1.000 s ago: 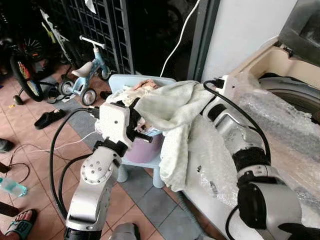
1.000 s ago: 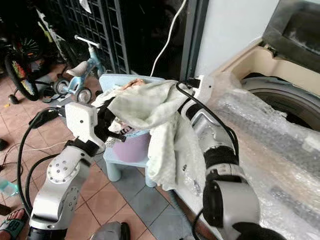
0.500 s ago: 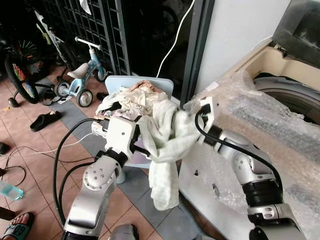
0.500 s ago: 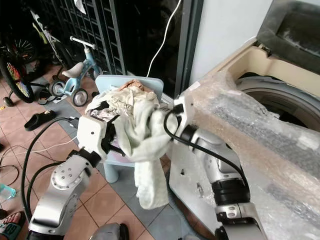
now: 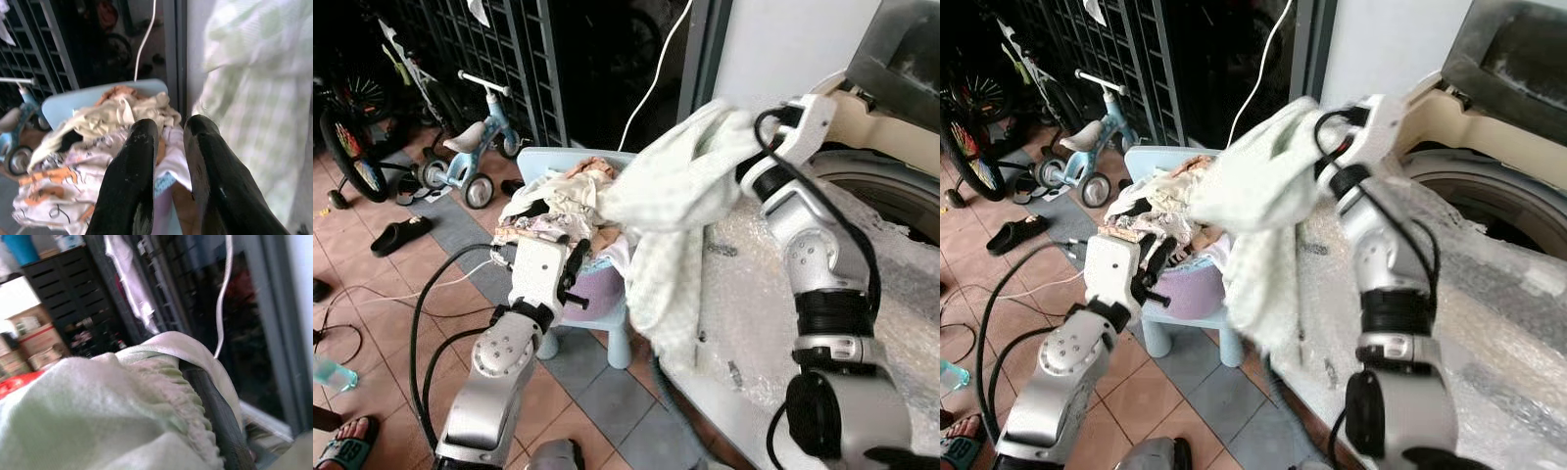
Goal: Clothes washing
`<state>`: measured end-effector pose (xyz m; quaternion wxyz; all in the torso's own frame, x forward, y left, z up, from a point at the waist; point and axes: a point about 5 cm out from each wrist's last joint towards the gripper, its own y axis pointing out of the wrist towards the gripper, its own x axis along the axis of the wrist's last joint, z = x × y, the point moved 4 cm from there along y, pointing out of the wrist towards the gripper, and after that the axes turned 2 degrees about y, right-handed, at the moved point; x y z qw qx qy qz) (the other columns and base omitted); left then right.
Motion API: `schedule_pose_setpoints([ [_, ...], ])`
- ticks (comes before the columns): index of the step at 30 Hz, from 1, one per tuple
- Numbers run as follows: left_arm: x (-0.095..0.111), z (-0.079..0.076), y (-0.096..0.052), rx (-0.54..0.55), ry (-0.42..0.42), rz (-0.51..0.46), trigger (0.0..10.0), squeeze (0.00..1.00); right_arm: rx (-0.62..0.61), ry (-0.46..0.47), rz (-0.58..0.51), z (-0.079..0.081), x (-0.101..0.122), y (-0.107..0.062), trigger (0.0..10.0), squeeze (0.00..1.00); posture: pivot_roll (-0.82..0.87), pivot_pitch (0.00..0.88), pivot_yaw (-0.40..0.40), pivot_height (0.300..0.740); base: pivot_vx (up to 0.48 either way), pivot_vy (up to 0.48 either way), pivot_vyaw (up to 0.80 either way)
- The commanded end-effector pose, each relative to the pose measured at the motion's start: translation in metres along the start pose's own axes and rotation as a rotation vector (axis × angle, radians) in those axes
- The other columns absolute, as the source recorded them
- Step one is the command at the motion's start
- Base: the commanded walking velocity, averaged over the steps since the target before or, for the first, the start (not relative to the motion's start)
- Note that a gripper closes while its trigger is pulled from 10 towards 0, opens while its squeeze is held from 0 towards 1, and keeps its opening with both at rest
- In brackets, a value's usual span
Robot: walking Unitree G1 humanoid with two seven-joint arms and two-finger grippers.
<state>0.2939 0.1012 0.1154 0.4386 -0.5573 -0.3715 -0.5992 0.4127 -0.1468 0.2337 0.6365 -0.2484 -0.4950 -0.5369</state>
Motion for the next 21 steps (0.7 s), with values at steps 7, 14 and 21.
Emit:
schedule_pose_setpoints([
  [7,0.003,-0.006,0.004,-0.014,-0.007,0.000,10.0,1.00,-0.625,-0.357,-0.268,-0.094,0.131,-0.008,0.0,0.00,-0.01,0.000,0.028,0.740,0.000,0.000,0.00],
  [14,-0.003,0.003,0.002,0.070,0.014,0.045,10.0,1.00,-0.893,-0.670,-0.267,-0.139,0.162,-0.054,0.0,0.00,0.00,0.000,0.021,0.740,0.000,0.000,0.00],
  [21,-0.009,0.013,0.005,0.134,0.067,0.095,10.0,1.00,-0.960,-0.730,0.006,-0.173,0.082,-0.083,3.6,0.00,-0.02,0.000,0.038,0.740,0.000,0.000,0.00],
])
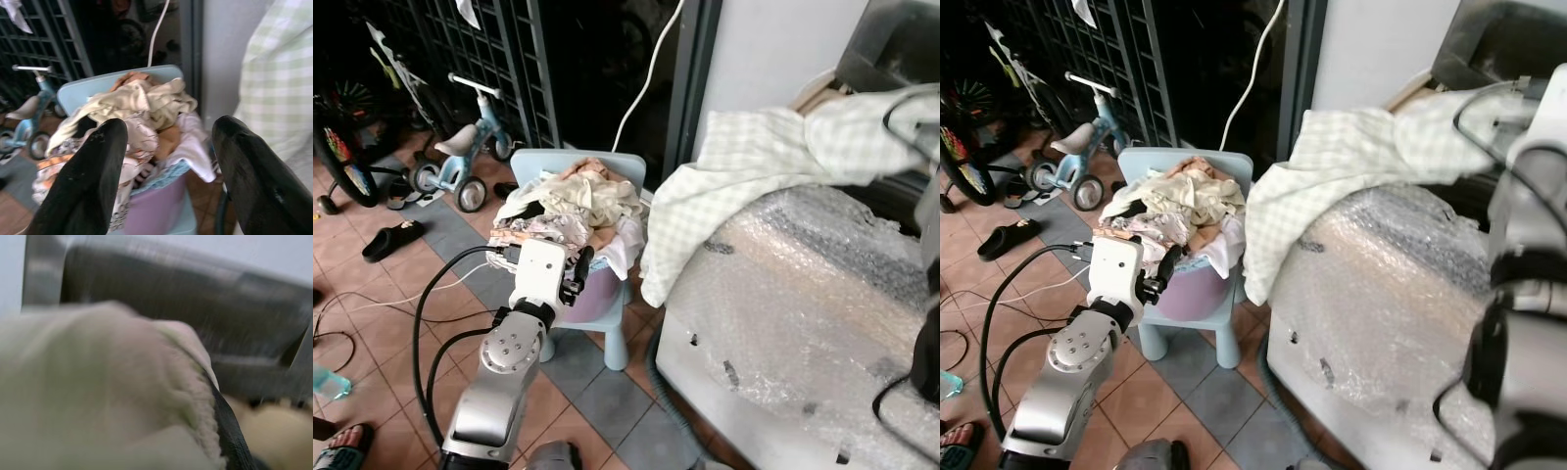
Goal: Clothes washing
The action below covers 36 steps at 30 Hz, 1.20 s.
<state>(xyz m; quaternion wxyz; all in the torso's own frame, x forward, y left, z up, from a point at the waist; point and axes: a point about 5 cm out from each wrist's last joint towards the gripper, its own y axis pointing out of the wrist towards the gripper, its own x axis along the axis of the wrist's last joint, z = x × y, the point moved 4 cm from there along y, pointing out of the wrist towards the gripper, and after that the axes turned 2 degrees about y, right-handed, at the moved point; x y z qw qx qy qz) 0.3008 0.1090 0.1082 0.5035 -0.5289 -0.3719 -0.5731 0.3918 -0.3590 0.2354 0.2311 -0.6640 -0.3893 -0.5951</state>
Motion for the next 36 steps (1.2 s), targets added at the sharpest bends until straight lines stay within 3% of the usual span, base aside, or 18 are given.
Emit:
schedule_pose_setpoints([
  [1,-0.002,0.002,0.003,0.015,0.021,0.024,10.0,1.00,0.058,-0.046,0.074,0.016,-0.025,-0.011,4.6,0.00,-0.02,0.000,0.039,0.740,0.000,0.000,0.00],
  [2,-0.002,0.001,0.005,0.012,0.027,0.033,10.0,0.56,0.103,-0.064,0.096,0.027,-0.036,-0.019,10.0,0.00,-0.02,0.000,0.040,0.740,0.000,0.000,0.00],
  [3,-0.002,0.001,0.005,0.012,0.027,0.033,10.0,0.56,0.103,-0.064,0.096,0.027,-0.036,-0.019,10.0,0.00,-0.02,0.000,0.040,0.740,0.000,0.000,0.00],
  [4,0.002,-0.001,0.006,0.010,0.001,0.018,10.0,0.00,0.140,-0.065,0.081,0.038,-0.041,-0.027,10.0,0.00,-0.02,0.000,0.040,0.740,0.000,0.000,0.00],
  [8,0.009,0.002,0.007,0.022,-0.043,-0.010,10.0,0.00,0.252,-0.096,-0.037,0.066,-0.030,-0.044,10.0,0.00,-0.03,0.000,0.037,0.740,0.000,0.000,0.00],
  [12,0.016,0.010,0.009,0.057,-0.073,-0.017,10.0,0.00,0.280,-0.049,-0.020,0.078,-0.028,-0.054,10.0,0.00,-0.02,0.000,0.030,0.740,0.000,0.000,-0.60],
  [16,0.023,0.016,0.008,0.076,-0.070,-0.033,10.0,0.00,0.253,-0.041,-0.043,0.076,-0.020,-0.054,10.0,0.00,-0.01,0.000,0.028,0.740,0.000,0.000,-0.80],
  [19,0.018,0.020,0.004,0.112,-0.111,-0.013,10.0,0.00,0.144,-0.060,-0.078,0.056,-0.010,-0.048,10.0,0.00,-0.02,0.000,0.029,0.740,0.000,0.000,-0.80],
  [21,0.013,0.020,0.003,0.123,-0.133,0.004,10.0,0.00,0.124,-0.064,-0.092,0.051,-0.005,-0.046,10.0,0.00,-0.03,0.005,0.037,0.740,0.000,0.000,-0.79],
  [28,0.010,0.032,0.001,0.179,-0.212,0.016,10.0,0.00,0.189,-0.079,-0.117,0.063,-0.004,-0.058,10.0,0.00,-0.03,0.000,0.040,0.740,0.000,0.147,-0.79],
  [34,0.009,0.035,0.003,0.179,-0.200,0.021,10.0,0.00,0.173,-0.075,-0.145,0.062,0.005,-0.053,10.0,0.00,-0.03,0.000,0.042,0.740,0.000,0.263,-0.66],
  [36,0.011,0.032,0.005,0.169,-0.193,0.012,10.0,0.00,0.207,-0.060,-0.179,0.070,0.018,-0.050,10.0,0.00,-0.03,0.000,0.045,0.740,0.000,0.000,0.00],
])
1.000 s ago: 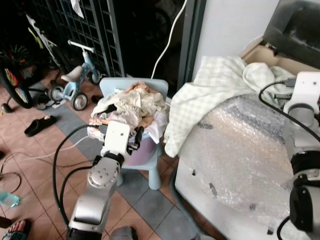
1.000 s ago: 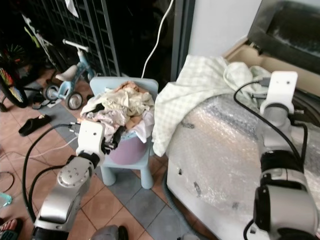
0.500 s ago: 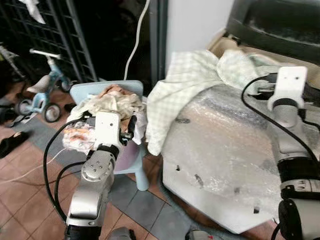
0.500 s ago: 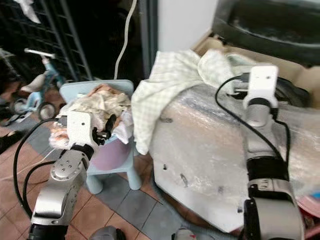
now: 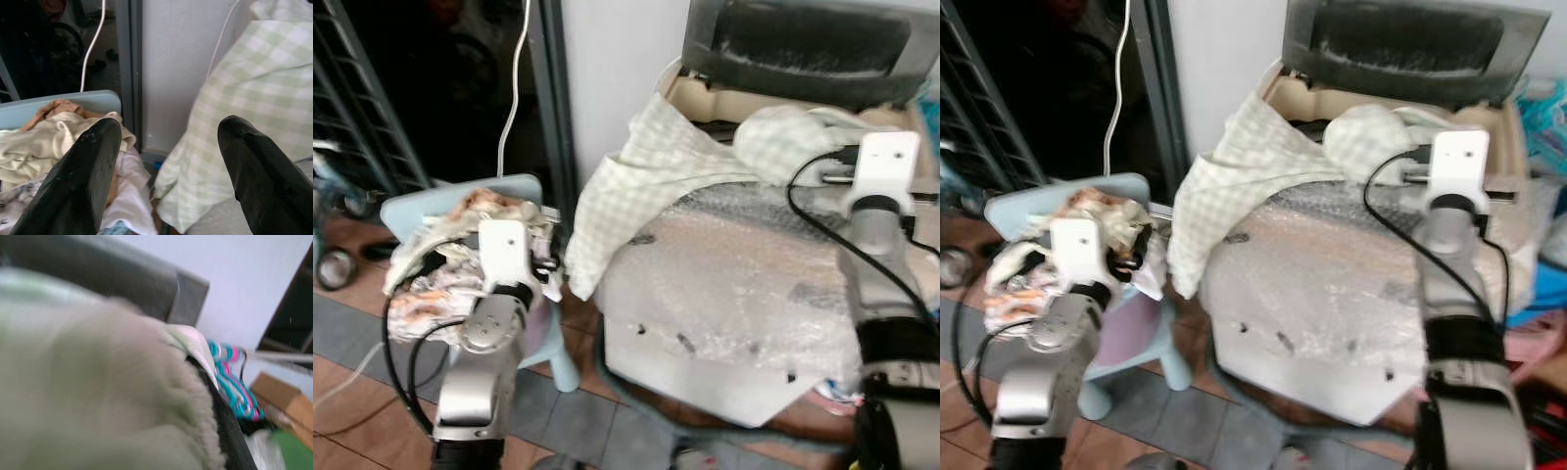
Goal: Clothes washing
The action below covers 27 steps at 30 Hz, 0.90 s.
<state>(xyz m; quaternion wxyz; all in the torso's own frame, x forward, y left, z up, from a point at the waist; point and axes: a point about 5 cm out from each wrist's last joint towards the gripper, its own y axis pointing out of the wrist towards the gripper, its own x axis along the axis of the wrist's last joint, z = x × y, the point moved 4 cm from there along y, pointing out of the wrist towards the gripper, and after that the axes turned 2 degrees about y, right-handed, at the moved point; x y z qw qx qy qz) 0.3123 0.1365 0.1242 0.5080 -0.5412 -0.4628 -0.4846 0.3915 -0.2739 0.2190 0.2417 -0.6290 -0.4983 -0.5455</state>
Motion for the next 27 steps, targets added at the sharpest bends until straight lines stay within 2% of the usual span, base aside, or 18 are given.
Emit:
schedule_pose_setpoints([
  [1,0.000,-0.002,0.002,0.000,0.001,-0.001,10.0,0.00,0.043,0.038,-0.053,0.007,0.020,0.010,10.0,0.00,-0.03,0.000,0.048,0.740,0.000,0.000,0.00],
  [5,0.002,-0.006,0.003,-0.020,-0.006,-0.008,10.0,0.00,0.164,0.128,-0.009,0.031,0.034,0.023,10.0,0.01,-0.04,0.000,0.053,0.740,0.000,0.000,0.00],
  [6,0.002,-0.007,0.003,-0.025,-0.007,-0.008,10.0,0.00,0.168,0.171,0.020,0.035,0.036,0.027,10.0,0.97,-0.04,0.000,0.054,0.740,0.000,0.000,0.00],
  [7,0.002,-0.007,0.004,-0.029,-0.007,-0.009,10.0,0.00,0.175,0.206,0.056,0.038,0.038,0.032,10.0,1.00,-0.04,0.000,0.054,0.740,0.000,0.000,0.00],
  [8,0.002,-0.009,0.004,-0.037,-0.001,-0.012,10.0,0.00,0.140,0.283,0.087,0.036,0.048,0.042,10.0,1.00,-0.03,0.000,0.047,0.740,0.000,0.000,0.00],
  [10,0.004,-0.011,0.004,-0.052,-0.011,-0.017,10.0,0.00,0.095,0.302,0.062,0.027,0.065,0.052,10.0,1.00,-0.02,0.000,0.040,0.740,0.000,0.000,0.00],
  [12,0.004,-0.010,0.003,-0.048,-0.011,-0.020,10.0,0.00,0.062,0.275,0.034,0.019,0.075,0.057,10.0,1.00,-0.02,0.000,0.035,0.740,0.000,0.000,0.00],
  [14,0.002,-0.007,0.001,-0.034,-0.010,-0.015,10.0,0.00,0.065,0.198,-0.058,0.014,0.095,0.061,10.0,1.00,-0.01,0.000,0.029,0.740,0.000,0.000,0.00],
  [15,-0.001,-0.006,0.000,-0.026,-0.017,-0.007,10.0,0.00,0.058,0.117,-0.109,0.010,0.103,0.061,10.0,1.00,-0.02,0.000,0.028,0.740,0.000,0.000,0.00],
  [16,-0.002,-0.006,-0.001,-0.026,-0.017,-0.005,10.0,0.00,0.011,0.137,-0.136,-0.001,0.105,0.062,10.0,1.00,-0.02,0.000,0.027,0.740,0.000,0.000,0.00],
  [17,-0.002,-0.007,-0.001,-0.027,-0.017,-0.005,10.0,0.00,0.007,0.150,-0.146,-0.004,0.105,0.062,10.0,1.00,-0.02,0.000,0.027,0.740,0.000,0.000,0.00],
  [19,-0.002,-0.009,-0.001,-0.030,-0.016,-0.005,10.0,0.00,0.092,0.085,-0.138,0.005,0.097,0.060,10.0,1.00,-0.02,0.000,0.028,0.740,0.000,0.000,0.00],
  [20,-0.001,-0.010,-0.001,-0.033,-0.016,-0.005,10.0,0.00,0.146,0.060,-0.055,0.013,0.074,0.056,10.0,1.00,-0.02,0.000,0.030,0.740,0.000,0.000,0.00],
  [21,-0.001,-0.010,-0.001,-0.035,-0.014,-0.005,10.0,0.00,0.180,0.027,-0.011,0.016,0.061,0.053,10.0,1.00,-0.02,0.000,0.030,0.740,0.000,0.000,0.00],
  [22,-0.001,-0.011,0.000,-0.037,-0.013,-0.005,10.0,0.00,0.207,0.013,0.013,0.018,0.051,0.050,10.0,1.00,-0.03,0.000,0.032,0.740,0.000,0.000,0.00],
  [23,-0.001,-0.011,0.000,-0.039,-0.010,-0.005,10.0,0.00,0.274,0.050,0.031,0.022,0.040,0.044,10.0,1.00,-0.03,0.000,0.034,0.740,0.000,0.000,0.00],
  [26,-0.002,-0.011,0.001,-0.044,-0.003,-0.002,10.0,0.00,0.455,-0.006,0.113,0.037,0.017,0.029,10.0,1.00,-0.04,0.000,0.044,0.740,0.000,0.000,0.00],
  [27,-0.002,-0.011,0.001,-0.046,-0.002,-0.002,10.0,0.00,0.504,-0.008,0.122,0.041,0.014,0.025,10.0,0.91,-0.04,0.000,0.044,0.740,0.000,0.000,0.00],
])
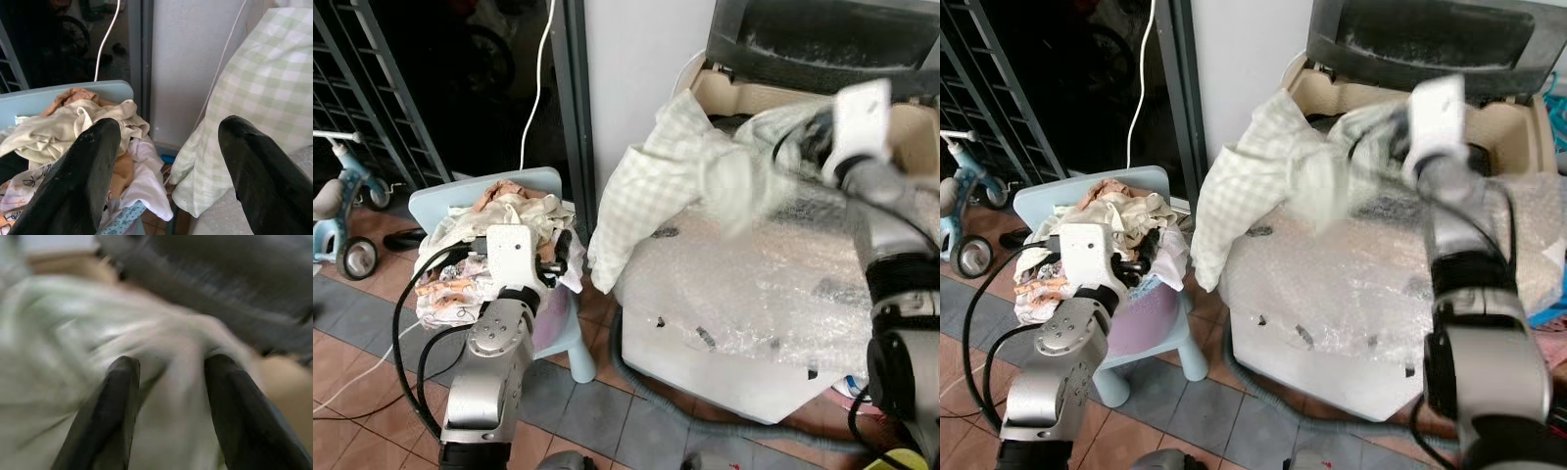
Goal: Clothes washing
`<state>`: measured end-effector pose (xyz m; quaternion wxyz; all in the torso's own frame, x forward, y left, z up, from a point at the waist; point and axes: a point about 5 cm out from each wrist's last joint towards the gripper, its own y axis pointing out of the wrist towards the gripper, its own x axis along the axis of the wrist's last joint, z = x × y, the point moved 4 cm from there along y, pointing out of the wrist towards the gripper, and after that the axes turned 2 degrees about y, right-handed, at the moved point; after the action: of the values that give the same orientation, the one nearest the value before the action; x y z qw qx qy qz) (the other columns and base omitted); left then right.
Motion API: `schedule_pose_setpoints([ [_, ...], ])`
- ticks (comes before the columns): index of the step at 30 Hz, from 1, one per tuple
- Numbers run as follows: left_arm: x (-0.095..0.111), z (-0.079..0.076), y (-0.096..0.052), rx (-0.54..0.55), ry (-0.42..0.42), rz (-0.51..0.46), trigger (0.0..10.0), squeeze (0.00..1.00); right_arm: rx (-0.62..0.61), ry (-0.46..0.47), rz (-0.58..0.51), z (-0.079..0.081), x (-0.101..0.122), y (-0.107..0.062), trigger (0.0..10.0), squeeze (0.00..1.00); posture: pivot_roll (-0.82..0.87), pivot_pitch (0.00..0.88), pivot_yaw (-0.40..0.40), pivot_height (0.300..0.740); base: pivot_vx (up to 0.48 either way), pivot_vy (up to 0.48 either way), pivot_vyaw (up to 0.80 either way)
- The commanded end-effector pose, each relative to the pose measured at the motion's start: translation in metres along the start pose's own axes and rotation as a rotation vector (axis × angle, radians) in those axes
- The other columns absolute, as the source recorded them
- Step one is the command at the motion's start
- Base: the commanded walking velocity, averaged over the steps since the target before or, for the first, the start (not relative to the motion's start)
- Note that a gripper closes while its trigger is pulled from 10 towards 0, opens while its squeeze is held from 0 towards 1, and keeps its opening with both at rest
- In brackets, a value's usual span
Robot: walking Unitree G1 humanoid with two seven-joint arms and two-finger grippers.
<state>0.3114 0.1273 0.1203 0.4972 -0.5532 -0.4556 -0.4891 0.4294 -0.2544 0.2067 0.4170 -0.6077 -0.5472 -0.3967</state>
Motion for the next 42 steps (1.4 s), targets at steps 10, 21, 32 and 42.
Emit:
schedule_pose_setpoints([
  [10,-0.001,-0.007,0.001,-0.028,0.017,0.002,10.0,0.00,0.579,0.118,-0.305,0.068,0.058,-0.046,10.0,0.00,-0.04,0.000,0.041,0.740,0.000,0.000,0.00],
  [21,0.003,-0.013,0.004,-0.055,0.030,-0.005,10.0,0.00,0.489,-0.017,-0.148,0.139,0.042,-0.025,10.0,0.00,-0.02,0.000,0.036,0.740,0.000,0.000,0.00],
  [32,-0.002,-0.016,-0.004,-0.060,0.043,0.005,10.0,0.00,0.219,-0.264,-0.079,0.127,-0.004,-0.018,0.0,0.00,-0.01,0.000,0.021,0.740,0.000,0.000,0.00],
  [42,-0.002,-0.017,-0.002,-0.070,0.048,0.005,10.0,0.00,0.128,-0.257,-0.041,0.102,-0.016,-0.013,0.0,0.00,-0.02,0.000,0.029,0.740,0.000,0.000,0.00],
])
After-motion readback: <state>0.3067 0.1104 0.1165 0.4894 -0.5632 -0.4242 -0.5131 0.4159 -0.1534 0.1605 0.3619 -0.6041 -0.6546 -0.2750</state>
